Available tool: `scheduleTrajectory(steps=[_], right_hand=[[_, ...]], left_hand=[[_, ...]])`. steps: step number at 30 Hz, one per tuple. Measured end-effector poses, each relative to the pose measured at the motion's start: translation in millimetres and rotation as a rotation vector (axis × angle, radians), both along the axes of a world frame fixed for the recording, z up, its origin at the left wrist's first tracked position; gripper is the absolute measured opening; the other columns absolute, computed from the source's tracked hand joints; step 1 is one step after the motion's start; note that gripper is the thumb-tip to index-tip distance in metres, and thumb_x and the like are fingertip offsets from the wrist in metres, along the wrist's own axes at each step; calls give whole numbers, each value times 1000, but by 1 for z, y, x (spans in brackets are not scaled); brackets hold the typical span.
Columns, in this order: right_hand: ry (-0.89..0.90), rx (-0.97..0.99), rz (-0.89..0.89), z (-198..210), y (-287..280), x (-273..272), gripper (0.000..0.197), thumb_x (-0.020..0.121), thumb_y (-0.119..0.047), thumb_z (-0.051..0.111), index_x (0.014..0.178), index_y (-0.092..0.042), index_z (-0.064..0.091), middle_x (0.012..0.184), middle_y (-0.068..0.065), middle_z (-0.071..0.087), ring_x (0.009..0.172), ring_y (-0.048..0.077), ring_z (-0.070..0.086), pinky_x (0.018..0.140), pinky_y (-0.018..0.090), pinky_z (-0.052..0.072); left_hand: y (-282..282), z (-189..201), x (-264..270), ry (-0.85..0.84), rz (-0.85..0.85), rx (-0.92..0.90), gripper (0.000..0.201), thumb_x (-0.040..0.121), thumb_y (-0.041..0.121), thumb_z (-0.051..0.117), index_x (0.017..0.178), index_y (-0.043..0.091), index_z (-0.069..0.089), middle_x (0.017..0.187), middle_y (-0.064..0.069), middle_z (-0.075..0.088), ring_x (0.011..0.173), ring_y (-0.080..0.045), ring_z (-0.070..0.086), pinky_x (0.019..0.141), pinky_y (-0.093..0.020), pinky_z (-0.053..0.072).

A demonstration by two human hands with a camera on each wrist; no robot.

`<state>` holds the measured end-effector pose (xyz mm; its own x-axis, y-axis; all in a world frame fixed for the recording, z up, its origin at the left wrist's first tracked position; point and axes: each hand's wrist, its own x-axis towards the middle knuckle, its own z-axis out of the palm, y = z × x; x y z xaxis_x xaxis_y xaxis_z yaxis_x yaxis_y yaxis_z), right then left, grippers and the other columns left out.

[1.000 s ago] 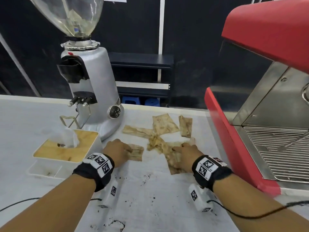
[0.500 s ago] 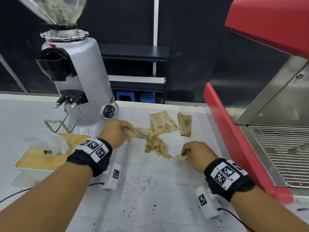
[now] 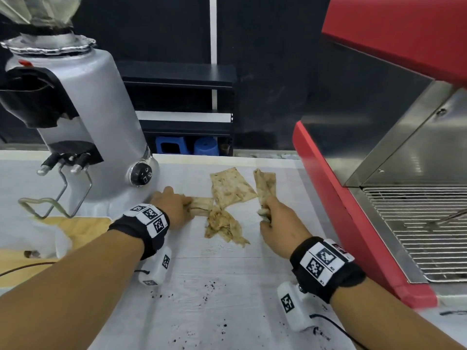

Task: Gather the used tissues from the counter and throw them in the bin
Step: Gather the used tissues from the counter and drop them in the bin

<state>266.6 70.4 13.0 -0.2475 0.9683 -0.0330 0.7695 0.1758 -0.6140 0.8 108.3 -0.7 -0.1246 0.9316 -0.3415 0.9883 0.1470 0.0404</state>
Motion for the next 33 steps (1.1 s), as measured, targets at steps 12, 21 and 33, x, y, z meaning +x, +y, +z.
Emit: scheduleTrajectory(steps=[12,21,33], right_hand=[[-310,-127,237,-17,19,-81,76,85,-57,62,146,-36,23,141,8,26,127,34,32,98,49,46],[-289,-64,224,-28,25,-79,12,93,-19,56,84,-14,52,104,3,43,78,18,50,67,24,45],[42,-144,-213,-5,41,9,39,85,7,45,87,-15,77,99,-2,61,68,8,55,49,8,40]], left_hand=[[8,28,-12,-459,207,423,18,74,21,61,63,14,48,61,-2,55,54,-20,52,47,-22,42],[31,32,-4,-618,95,321,40,86,4,33,89,24,68,86,3,70,84,-19,67,72,-31,57],[78,-2,70,-118,-203,104,92,58,77,58,139,52,22,123,-5,28,114,-32,33,94,-45,43]])
